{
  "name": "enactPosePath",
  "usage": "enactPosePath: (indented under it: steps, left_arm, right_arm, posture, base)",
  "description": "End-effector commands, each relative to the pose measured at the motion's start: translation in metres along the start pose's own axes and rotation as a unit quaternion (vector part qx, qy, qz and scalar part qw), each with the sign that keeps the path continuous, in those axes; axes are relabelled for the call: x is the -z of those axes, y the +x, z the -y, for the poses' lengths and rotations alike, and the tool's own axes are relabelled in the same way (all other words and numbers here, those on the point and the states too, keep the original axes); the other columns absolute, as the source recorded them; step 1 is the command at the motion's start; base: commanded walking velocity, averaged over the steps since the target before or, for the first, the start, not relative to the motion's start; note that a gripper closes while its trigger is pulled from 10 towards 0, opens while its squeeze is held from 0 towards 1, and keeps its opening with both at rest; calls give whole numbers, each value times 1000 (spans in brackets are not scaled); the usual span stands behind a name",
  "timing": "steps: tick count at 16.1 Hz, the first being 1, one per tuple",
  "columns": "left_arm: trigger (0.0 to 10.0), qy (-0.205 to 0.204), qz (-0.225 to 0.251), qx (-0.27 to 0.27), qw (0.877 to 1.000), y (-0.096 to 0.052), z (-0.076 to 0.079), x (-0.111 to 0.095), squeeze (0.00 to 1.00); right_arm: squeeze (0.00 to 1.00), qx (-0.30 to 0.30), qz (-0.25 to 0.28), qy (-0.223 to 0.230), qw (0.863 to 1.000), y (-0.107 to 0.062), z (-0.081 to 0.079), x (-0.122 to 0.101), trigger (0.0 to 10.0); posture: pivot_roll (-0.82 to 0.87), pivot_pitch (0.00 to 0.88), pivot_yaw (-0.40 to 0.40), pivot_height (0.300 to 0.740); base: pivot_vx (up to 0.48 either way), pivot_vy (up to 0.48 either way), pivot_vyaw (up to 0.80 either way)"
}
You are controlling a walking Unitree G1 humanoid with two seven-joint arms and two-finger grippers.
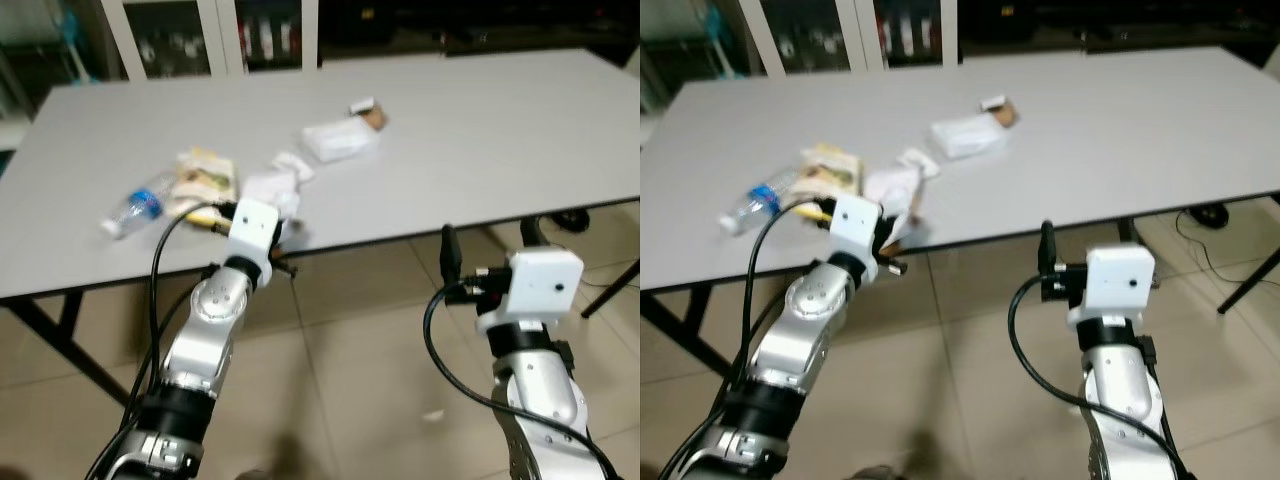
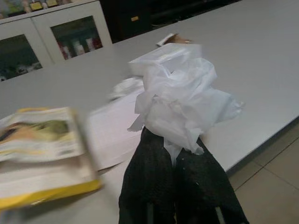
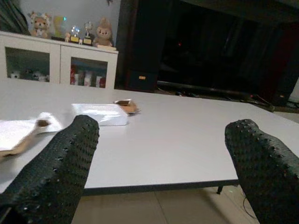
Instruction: Picking trash to rubbish bin
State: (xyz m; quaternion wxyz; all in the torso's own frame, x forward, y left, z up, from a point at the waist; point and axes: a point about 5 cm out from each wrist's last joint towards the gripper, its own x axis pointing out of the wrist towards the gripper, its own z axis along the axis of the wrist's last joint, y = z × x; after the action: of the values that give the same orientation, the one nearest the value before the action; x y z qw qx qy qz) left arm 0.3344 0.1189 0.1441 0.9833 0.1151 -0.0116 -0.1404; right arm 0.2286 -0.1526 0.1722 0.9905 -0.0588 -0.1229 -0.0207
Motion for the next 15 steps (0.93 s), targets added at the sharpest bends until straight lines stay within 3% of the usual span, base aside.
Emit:
enactPosePath:
  steps: [1,4,15]
  left_arm:
    - [10000,6,-14,-13,1000,-3,-9,6,0]
    - [10000,7,-16,-16,1000,-2,-11,7,0]
    - [10000,-34,7,0,999,12,-2,-7,0]
  right_arm:
    - [0,-4,1,5,1000,0,-3,-1,10000]
    - [0,-4,-2,9,1000,0,-4,0,10000]
    - [0,-25,-40,29,998,1,-13,13,10000]
  posture:
    - [138,79,-19,740]
    - [142,80,-18,740]
    - [140,81,-12,740]
  base:
    - [0,405,0]
    - [0,404,0]
    - [48,0,0]
